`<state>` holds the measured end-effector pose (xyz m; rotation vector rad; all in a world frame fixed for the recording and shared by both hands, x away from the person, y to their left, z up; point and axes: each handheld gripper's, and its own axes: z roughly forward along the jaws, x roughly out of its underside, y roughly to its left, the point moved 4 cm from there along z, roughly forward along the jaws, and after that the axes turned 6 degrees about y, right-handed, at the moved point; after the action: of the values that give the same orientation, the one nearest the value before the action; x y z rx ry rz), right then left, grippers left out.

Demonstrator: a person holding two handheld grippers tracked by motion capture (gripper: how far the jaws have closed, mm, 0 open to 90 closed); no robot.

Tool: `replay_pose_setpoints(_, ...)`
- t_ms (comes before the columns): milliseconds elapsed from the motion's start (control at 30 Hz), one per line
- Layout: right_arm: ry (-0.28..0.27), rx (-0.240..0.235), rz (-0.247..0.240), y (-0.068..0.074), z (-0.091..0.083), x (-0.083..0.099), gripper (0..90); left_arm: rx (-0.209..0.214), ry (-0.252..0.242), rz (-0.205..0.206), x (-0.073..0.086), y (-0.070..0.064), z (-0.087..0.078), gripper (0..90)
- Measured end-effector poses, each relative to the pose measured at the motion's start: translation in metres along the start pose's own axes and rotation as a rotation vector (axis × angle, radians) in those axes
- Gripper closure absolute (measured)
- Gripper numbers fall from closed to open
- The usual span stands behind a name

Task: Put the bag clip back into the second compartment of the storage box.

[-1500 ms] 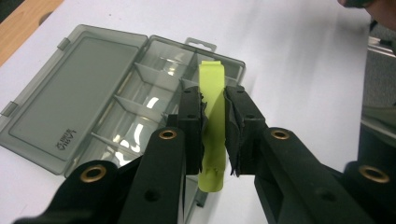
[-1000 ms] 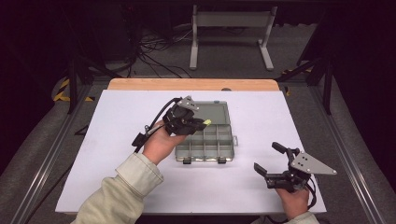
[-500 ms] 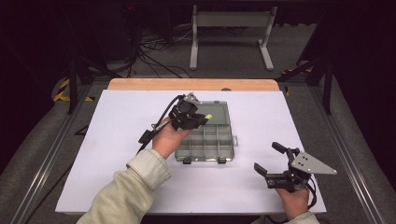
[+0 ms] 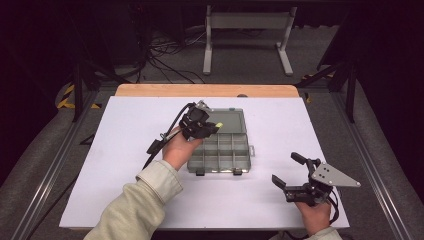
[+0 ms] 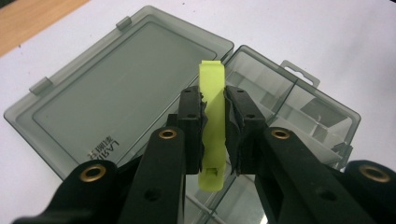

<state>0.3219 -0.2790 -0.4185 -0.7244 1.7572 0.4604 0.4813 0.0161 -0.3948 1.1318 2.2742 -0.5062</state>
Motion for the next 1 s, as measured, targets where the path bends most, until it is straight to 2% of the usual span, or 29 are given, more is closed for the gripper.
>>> replay_pose_setpoints(200, 0.001, 0.0, -0.001, 0.0, 0.0, 0.0, 3.9, 0.015, 0.011, -0.037, 0.009, 0.005, 0.008, 77.3)
replay_pose_setpoints(567, 0.002, 0.0, -0.002, 0.0, 0.0, 0.0, 3.8, 0.043, 0.029, -0.075, 0.016, 0.008, 0.02, 77.2)
replay_pose_setpoints(1000, 0.003, -0.005, 0.0, 0.0, 0.001, 0.0, 3.9, 0.059, 0.055, -0.079, 0.019, 0.008, 0.03, 77.0)
